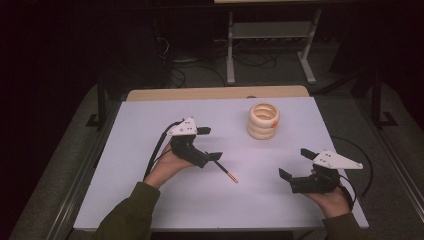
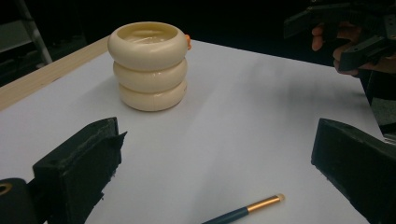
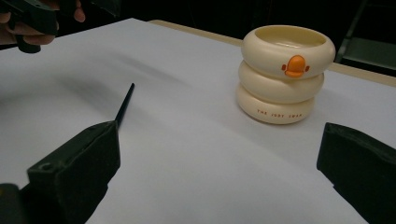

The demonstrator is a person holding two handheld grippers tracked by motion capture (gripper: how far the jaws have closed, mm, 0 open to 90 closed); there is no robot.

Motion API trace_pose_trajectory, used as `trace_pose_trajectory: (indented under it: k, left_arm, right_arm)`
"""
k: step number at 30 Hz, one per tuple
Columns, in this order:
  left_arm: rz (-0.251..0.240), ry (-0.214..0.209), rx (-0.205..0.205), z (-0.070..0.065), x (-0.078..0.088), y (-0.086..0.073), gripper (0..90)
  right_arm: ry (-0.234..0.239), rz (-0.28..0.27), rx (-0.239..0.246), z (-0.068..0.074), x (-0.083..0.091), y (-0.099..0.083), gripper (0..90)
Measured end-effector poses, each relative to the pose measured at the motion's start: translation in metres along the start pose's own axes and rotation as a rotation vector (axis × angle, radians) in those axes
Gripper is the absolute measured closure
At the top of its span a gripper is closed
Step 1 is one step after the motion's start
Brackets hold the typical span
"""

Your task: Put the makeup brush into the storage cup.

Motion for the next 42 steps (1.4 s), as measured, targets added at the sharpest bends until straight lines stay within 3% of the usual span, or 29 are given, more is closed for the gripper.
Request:
trace_pose_trajectory:
  k: [20,32,42]
  left_arm:
    - [0.080,-0.024,-0.023,0.009,-0.017,0.003,1.2]
    - [0.154,-0.051,-0.028,0.014,-0.023,0.001,1.2]
    - [0.186,-0.063,-0.019,0.015,-0.027,-0.002,1.4]
  right_arm:
    - [0.005,0.004,-0.003,0.001,-0.001,0.000,0.0]
    - [0.008,0.004,-0.001,0.002,-0.001,-0.001,0.0]
    - [0.009,0.005,-0.001,0.002,-0.001,-0.001,0.0]
Point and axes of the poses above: each handheld gripper's, and its own axes: x roughly backward along the jaws, y roughly out of its top, z roughly to its left, the point moved 6 cm from there along -x, roughly forward along the jaws, and after that the axes turned 4 degrees about -y, right-handed, at the moved point
